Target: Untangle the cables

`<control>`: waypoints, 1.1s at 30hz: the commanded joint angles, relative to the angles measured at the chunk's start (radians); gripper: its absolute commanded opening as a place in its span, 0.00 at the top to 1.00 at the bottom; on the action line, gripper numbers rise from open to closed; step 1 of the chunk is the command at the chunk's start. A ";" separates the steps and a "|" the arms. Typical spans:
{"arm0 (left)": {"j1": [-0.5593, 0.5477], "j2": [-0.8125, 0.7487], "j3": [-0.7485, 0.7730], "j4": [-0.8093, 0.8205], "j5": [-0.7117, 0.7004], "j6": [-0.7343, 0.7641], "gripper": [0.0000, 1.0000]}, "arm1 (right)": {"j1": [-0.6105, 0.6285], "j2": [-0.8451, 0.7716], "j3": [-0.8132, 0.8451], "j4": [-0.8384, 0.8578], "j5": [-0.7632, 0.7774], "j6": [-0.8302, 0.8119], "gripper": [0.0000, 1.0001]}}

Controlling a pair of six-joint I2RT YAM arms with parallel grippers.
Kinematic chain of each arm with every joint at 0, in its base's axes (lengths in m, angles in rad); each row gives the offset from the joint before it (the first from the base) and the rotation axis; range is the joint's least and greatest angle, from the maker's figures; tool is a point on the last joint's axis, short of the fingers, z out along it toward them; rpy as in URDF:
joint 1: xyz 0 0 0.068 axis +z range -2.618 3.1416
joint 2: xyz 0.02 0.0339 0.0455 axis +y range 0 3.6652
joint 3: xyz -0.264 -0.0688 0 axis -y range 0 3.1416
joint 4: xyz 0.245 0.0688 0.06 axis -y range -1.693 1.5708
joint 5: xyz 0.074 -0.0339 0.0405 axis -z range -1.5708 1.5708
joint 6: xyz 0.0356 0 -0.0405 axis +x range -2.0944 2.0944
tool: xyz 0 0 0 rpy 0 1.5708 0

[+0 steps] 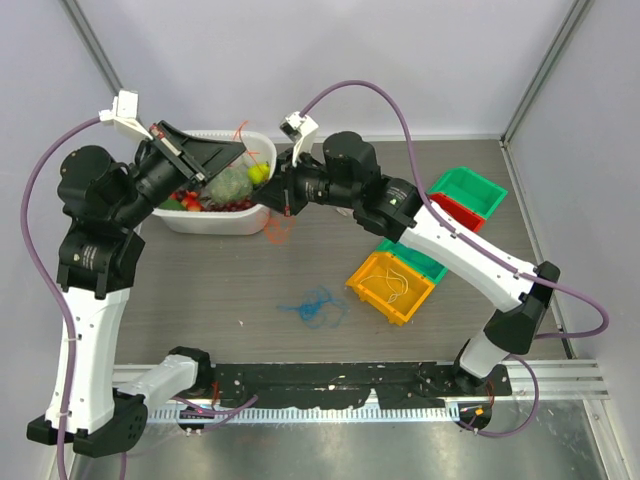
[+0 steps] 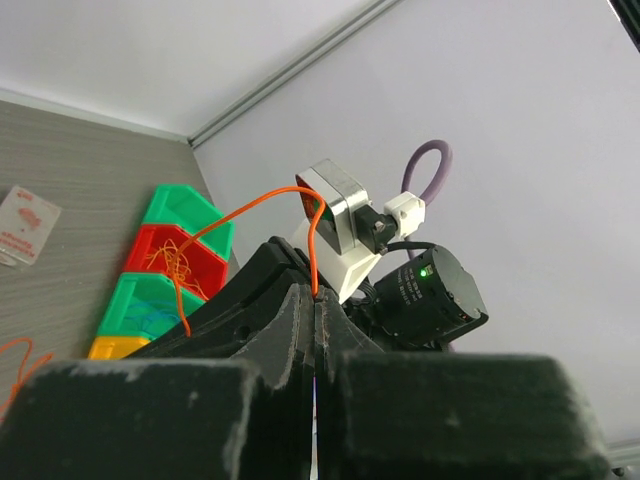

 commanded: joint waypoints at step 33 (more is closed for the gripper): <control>-0.190 -0.117 -0.591 0.136 -0.018 -0.153 0.42 | -0.115 -0.129 0.096 0.058 0.018 0.373 0.99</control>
